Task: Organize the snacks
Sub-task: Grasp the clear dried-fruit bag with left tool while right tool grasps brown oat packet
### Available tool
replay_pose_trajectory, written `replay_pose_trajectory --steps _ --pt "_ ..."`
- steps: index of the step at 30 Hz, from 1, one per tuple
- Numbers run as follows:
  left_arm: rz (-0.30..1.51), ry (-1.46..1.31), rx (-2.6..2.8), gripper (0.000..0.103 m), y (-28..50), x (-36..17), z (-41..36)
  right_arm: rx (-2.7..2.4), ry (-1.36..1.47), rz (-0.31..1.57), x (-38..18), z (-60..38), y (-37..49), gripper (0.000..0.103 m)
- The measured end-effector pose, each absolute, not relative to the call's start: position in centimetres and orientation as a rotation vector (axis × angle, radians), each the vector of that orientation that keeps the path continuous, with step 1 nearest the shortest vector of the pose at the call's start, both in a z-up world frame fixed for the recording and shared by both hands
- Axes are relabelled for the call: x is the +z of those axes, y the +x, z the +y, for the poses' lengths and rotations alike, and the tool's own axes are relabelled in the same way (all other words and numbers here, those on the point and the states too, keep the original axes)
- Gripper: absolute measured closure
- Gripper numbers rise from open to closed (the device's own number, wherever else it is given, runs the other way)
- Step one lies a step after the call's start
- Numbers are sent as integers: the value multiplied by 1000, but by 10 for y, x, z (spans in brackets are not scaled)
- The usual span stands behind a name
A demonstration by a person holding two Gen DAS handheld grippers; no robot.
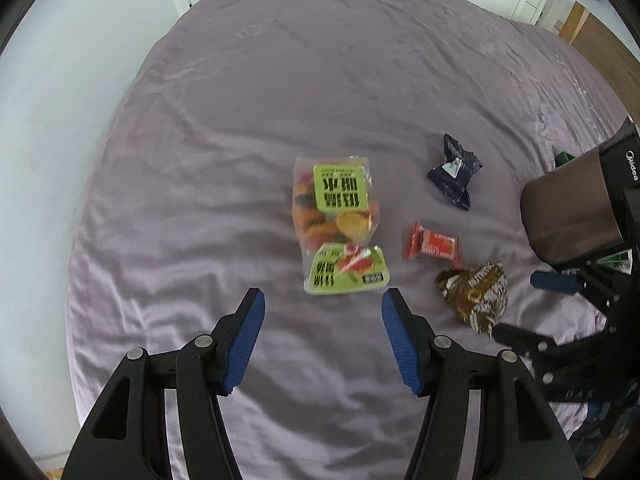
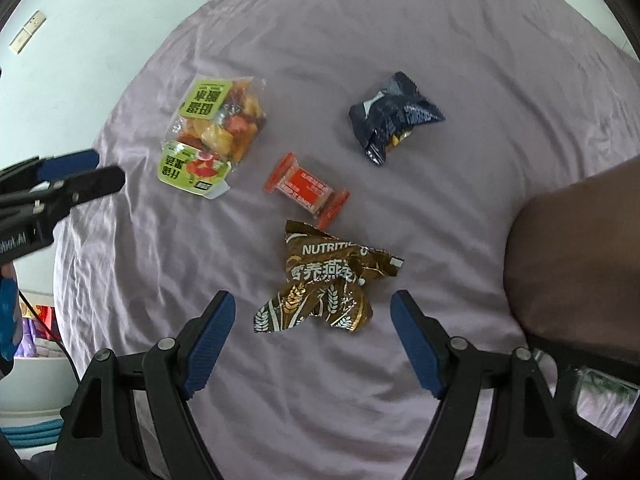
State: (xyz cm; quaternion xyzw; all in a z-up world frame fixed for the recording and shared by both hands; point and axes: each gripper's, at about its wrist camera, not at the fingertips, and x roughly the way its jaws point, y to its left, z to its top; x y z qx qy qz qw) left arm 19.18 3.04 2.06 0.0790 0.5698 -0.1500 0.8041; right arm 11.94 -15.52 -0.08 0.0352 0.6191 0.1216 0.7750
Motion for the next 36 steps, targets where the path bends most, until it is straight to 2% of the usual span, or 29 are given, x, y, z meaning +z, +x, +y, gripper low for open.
replay_pose_trajectory --steps 16,36 --pt "1254 170 -336 48 198 1 16 253 117 1361 -16 -163 126 0" --pt "1248 168 -331 48 231 -15 4 289 30 1329 -24 -161 153 0"
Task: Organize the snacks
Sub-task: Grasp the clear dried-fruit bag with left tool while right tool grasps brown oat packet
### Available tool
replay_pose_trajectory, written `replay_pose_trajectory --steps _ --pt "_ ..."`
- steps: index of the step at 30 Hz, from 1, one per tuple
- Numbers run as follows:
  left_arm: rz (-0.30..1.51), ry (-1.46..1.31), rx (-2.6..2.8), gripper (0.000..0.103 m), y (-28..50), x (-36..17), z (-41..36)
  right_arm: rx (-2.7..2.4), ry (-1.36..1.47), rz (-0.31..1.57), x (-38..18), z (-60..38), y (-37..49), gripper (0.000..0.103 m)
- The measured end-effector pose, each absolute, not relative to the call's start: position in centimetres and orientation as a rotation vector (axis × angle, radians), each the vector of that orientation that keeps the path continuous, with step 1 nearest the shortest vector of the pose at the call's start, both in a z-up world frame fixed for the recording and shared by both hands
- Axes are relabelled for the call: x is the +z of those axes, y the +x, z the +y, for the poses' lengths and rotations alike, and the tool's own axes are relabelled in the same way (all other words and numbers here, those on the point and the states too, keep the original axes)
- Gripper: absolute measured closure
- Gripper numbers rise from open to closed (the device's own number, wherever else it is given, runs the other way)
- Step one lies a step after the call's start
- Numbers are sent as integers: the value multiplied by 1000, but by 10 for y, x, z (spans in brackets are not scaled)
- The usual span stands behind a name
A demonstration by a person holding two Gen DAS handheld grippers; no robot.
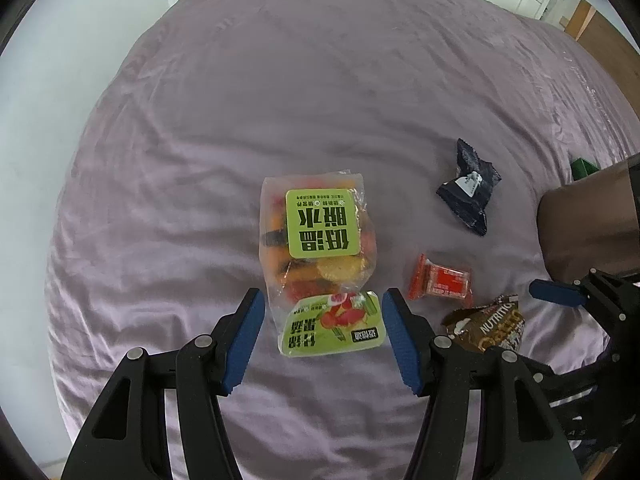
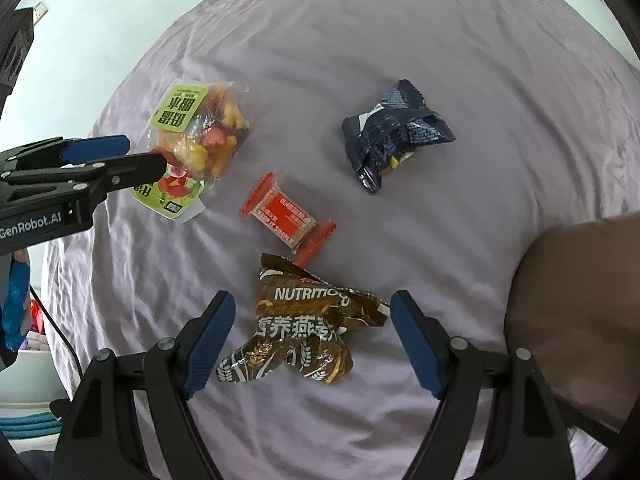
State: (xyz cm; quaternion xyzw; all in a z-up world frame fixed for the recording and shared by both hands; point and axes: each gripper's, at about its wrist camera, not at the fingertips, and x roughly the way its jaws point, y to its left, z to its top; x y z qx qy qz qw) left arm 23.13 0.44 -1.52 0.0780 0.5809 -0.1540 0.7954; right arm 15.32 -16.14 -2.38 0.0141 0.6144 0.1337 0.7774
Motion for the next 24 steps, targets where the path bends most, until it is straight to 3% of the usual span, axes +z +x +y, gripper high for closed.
replay_pose_trajectory --steps 11,24 --pt "1272 186 -306 48 245 -36 1 269 101 1382 -48 -164 146 0" --pt "1297 190 -274 41 271 -56 -13 255 155 1414 -63 -174 147 0"
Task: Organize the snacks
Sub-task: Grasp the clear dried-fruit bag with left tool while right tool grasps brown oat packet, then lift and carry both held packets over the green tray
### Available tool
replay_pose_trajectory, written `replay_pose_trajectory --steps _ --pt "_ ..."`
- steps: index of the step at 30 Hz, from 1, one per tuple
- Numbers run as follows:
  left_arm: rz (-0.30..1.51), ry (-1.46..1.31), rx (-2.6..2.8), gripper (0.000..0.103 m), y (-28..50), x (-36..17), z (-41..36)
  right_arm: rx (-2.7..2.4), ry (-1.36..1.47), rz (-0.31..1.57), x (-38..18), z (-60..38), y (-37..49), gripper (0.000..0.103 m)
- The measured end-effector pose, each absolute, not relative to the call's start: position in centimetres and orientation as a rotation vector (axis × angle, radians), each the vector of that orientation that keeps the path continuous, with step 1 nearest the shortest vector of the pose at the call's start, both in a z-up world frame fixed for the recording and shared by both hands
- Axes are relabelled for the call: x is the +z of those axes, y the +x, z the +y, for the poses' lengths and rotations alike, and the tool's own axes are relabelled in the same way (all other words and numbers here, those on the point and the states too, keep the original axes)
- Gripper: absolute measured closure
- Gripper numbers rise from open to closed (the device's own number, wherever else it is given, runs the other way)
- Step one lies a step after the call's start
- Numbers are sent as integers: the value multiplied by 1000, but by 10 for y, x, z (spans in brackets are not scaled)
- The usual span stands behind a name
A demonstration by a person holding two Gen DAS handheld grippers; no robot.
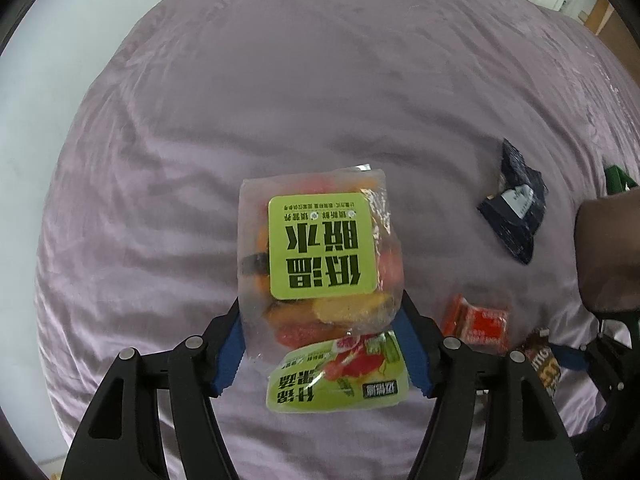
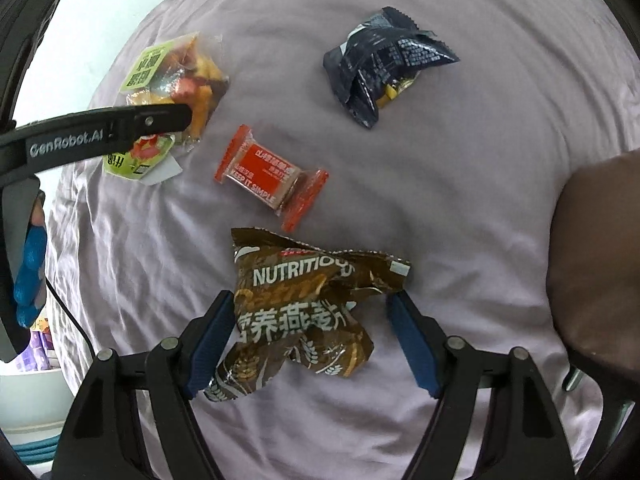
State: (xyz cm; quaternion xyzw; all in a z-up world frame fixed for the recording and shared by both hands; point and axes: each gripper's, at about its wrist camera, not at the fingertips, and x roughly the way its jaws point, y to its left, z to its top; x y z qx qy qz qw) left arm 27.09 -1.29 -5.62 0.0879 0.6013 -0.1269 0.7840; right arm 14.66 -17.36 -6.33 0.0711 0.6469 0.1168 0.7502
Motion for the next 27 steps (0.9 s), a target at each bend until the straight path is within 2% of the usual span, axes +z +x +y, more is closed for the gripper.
replay_pose_trajectory --steps 2,4,5,8,10,16,27 --pt "1308 184 -270 41 276 -59 -14 251 151 1416 -64 -174 146 0" --pt "1316 178 -270 41 281 -63 -15 254 151 1418 -66 -173 147 9" --pt "1324 172 -274 41 286 -66 -15 254 151 1423 -67 -173 148 24" --pt "1345 177 -272 41 297 -74 -17 259 155 1429 -68 -174 149 28" --pt "1352 177 -269 44 300 -79 -17 261 152 1430 -67 -175 150 34" --pt "1335 185 -282 55 298 -80 -18 260 155 1422 -65 -174 151 38" --pt "1304 176 -268 58 263 -62 -6 256 162 1391 -46 -180 133 42"
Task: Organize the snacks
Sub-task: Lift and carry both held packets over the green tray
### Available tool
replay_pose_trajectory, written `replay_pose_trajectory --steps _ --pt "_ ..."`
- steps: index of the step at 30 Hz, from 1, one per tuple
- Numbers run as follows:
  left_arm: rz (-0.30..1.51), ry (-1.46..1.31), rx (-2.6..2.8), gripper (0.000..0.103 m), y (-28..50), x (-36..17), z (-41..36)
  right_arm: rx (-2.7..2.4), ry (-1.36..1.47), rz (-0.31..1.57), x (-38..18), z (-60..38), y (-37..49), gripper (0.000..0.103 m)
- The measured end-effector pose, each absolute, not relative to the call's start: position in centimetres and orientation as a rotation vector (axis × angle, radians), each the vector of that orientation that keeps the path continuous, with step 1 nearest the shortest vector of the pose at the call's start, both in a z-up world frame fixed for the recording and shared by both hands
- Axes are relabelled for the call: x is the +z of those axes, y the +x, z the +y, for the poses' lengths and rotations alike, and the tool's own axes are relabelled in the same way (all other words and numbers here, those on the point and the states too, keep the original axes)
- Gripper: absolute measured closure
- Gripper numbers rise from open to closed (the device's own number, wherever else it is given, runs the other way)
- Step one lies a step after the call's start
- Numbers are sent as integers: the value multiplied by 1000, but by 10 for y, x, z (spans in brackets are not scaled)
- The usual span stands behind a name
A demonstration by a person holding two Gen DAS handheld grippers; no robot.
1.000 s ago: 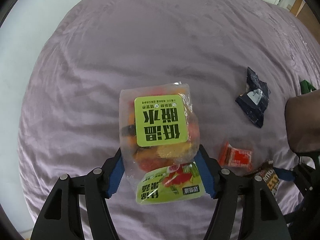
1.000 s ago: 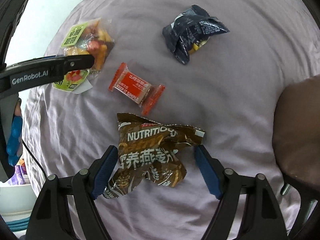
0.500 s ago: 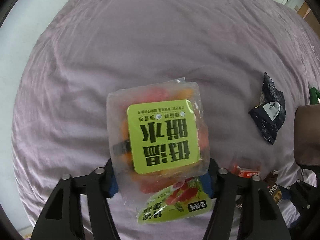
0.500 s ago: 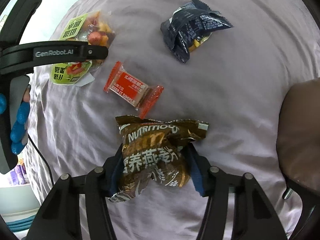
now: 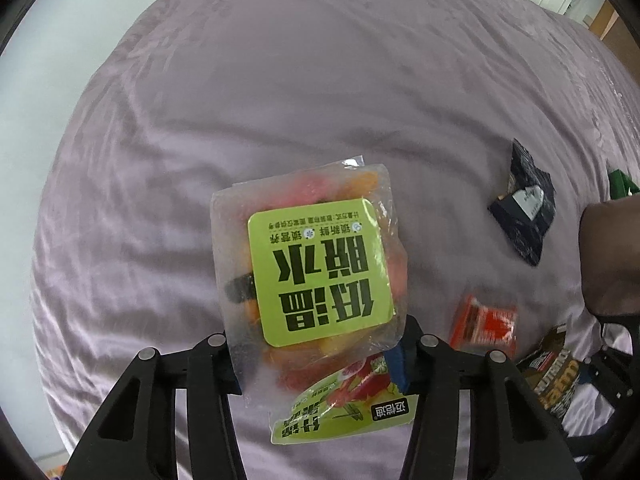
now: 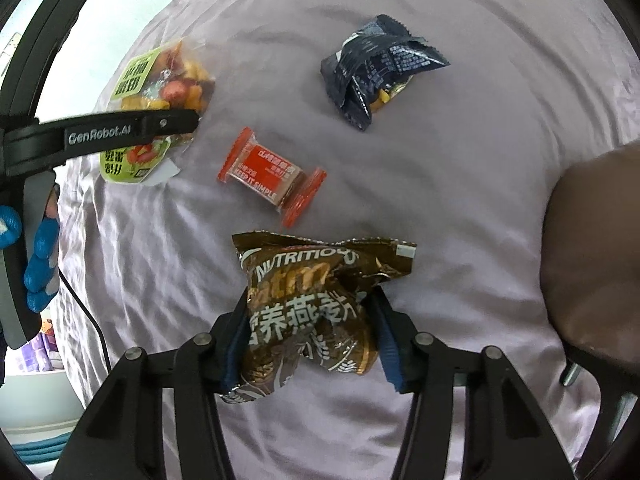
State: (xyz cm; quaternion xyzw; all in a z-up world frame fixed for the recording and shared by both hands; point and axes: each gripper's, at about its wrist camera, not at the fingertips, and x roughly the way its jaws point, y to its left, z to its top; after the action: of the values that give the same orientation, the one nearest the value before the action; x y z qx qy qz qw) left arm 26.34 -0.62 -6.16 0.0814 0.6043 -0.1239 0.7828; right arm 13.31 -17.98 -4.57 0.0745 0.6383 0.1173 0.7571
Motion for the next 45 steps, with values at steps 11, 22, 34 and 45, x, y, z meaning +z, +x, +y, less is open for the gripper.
replay_pose_trajectory --steps 11,22,34,45 --pt "1243 173 -255 58 221 -16 4 255 123 1326 6 -168 109 42" --pt "1209 211 -277 58 174 22 23 229 93 1289 50 -168 78 42" --pt "1188 262 -344 58 126 45 19 248 46 1297 81 -175 26 42" --pt "1166 401 -492 58 75 51 -22 202 67 1301 89 -204 -18 42"
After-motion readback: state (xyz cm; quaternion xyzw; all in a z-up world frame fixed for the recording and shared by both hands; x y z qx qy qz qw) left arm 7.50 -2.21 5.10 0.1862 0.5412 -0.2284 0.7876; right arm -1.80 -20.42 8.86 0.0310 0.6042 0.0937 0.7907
